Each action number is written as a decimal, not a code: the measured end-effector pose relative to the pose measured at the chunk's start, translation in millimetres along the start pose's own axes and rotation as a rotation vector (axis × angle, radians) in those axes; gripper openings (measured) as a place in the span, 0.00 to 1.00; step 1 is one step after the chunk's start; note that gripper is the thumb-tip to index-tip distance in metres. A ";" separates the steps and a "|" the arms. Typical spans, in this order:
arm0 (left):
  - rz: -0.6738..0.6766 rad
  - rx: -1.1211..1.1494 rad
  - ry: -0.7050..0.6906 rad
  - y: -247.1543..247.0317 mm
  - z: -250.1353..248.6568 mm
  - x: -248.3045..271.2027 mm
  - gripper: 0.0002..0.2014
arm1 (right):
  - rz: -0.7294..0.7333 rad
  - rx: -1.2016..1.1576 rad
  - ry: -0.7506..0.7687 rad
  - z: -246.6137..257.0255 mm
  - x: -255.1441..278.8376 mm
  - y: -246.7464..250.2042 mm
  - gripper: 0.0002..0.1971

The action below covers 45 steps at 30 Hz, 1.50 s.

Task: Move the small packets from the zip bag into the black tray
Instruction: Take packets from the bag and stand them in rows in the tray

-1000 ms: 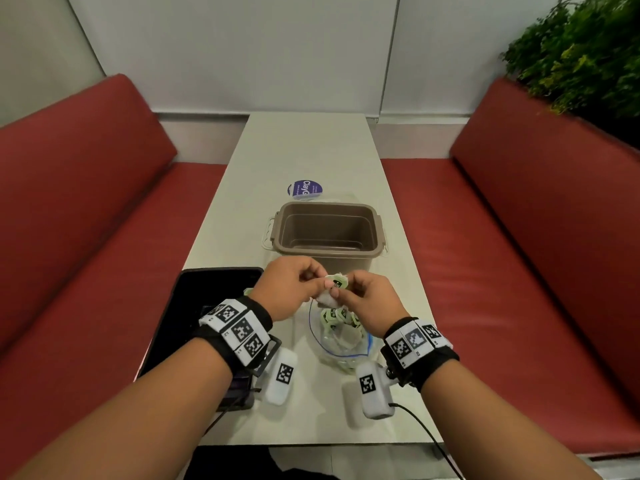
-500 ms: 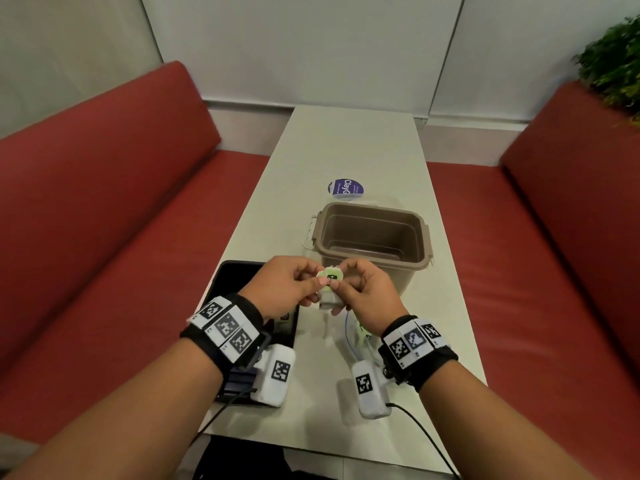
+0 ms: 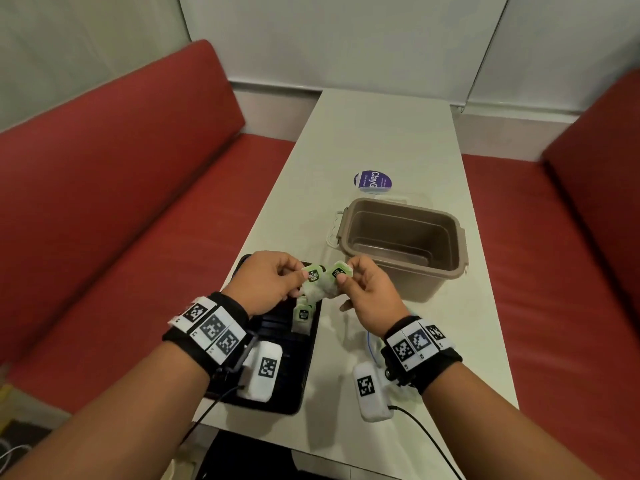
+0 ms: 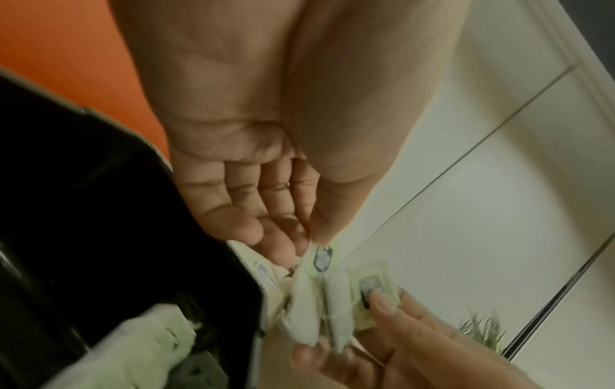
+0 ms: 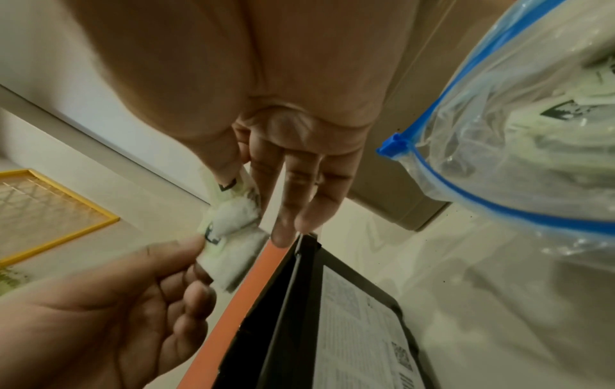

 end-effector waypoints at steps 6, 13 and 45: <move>0.228 -0.361 0.107 2.1 26.9 -12.0 0.02 | 0.036 0.046 -0.054 -17.6 -2.3 -1.7 0.06; 0.479 -0.764 0.107 -28.8 34.5 -21.0 0.07 | 0.083 0.077 -0.076 -20.5 0.5 -8.9 0.07; 0.349 -0.459 -0.166 -10.1 3.9 -11.0 0.07 | 0.069 0.219 0.004 -6.0 1.8 -20.8 0.07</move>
Point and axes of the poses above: each hand's wrist, its own x-axis away from the middle knuckle, its own y-axis out of the back of the hand, z = x × y, the point moved 6 cm from there along -x, towards the middle knuckle, and after that the axes turned 9 degrees about -x, right-handed, at the moved point
